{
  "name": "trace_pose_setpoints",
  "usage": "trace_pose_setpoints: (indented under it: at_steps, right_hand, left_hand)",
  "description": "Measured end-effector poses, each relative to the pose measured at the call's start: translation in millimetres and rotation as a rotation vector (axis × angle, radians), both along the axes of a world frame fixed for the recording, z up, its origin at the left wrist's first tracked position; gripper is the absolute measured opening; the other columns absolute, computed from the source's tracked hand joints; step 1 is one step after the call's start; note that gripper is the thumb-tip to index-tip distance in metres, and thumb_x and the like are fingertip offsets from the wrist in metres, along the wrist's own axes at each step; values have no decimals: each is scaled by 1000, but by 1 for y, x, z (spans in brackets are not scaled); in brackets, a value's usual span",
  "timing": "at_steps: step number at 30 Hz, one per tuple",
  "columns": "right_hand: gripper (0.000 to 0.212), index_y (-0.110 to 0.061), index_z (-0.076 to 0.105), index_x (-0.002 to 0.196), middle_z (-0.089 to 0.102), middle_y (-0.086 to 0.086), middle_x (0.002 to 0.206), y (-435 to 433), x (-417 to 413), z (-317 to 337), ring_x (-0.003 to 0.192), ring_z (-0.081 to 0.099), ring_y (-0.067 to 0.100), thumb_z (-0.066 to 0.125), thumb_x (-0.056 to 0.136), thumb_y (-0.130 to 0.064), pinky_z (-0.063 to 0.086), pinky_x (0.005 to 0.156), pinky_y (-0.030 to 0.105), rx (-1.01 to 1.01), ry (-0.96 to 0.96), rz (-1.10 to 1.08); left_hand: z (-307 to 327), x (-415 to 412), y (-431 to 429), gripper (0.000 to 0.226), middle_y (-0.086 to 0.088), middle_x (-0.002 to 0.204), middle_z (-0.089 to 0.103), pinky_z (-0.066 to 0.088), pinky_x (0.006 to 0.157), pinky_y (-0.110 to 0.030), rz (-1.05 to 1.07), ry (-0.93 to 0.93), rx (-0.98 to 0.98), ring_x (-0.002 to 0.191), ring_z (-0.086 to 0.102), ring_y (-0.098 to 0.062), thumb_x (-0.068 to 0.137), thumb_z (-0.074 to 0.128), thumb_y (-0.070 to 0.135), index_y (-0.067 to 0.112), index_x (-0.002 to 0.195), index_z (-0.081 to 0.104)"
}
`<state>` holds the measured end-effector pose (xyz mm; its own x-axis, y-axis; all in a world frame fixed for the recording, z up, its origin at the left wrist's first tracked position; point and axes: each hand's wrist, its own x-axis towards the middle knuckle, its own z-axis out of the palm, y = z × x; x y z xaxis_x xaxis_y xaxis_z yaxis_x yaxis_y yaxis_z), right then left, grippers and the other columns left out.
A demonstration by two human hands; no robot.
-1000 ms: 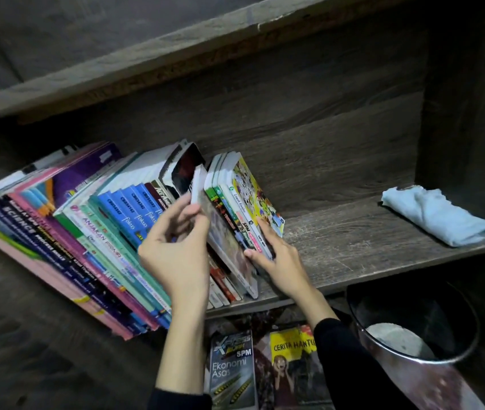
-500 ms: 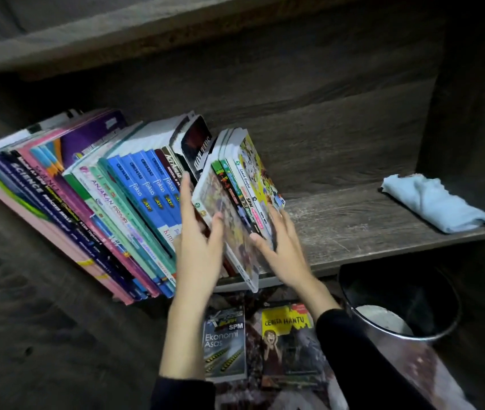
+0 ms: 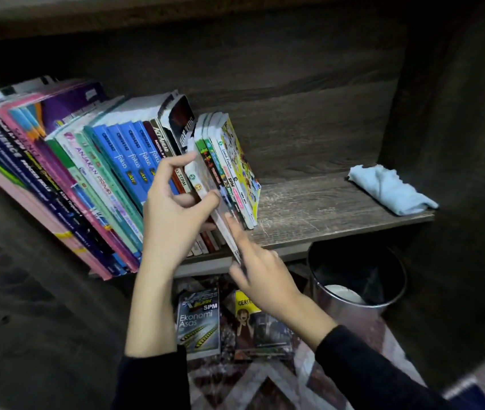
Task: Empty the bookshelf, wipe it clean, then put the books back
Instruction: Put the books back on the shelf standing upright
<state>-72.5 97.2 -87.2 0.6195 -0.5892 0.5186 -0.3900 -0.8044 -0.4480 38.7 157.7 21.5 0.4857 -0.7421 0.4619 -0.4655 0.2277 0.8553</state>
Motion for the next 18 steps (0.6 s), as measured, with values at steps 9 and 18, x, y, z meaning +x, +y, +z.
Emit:
trace_pose_setpoints:
  at_steps: [9,18]
  right_hand:
    - [69,-14,26,144,70,13,103,9,-33,19,52,61,31,42,77,-21,42,38,26,-198,-198,-117]
    - [85,-34,13,150,46,4,145,-46,-7,-11,107,58,34,45,84,7,42,81,32,234,-293,-141]
  left_hand:
    - [33,-37,9,44,-11,64,69,59,56,-37,-122,-51,-59,62,70,-27,82,70,8,37,108,49]
    - [-6,-29,-76,51,10,49,36,49,60,-37,137,-175,2,52,40,-15,78,73,19,32,123,54]
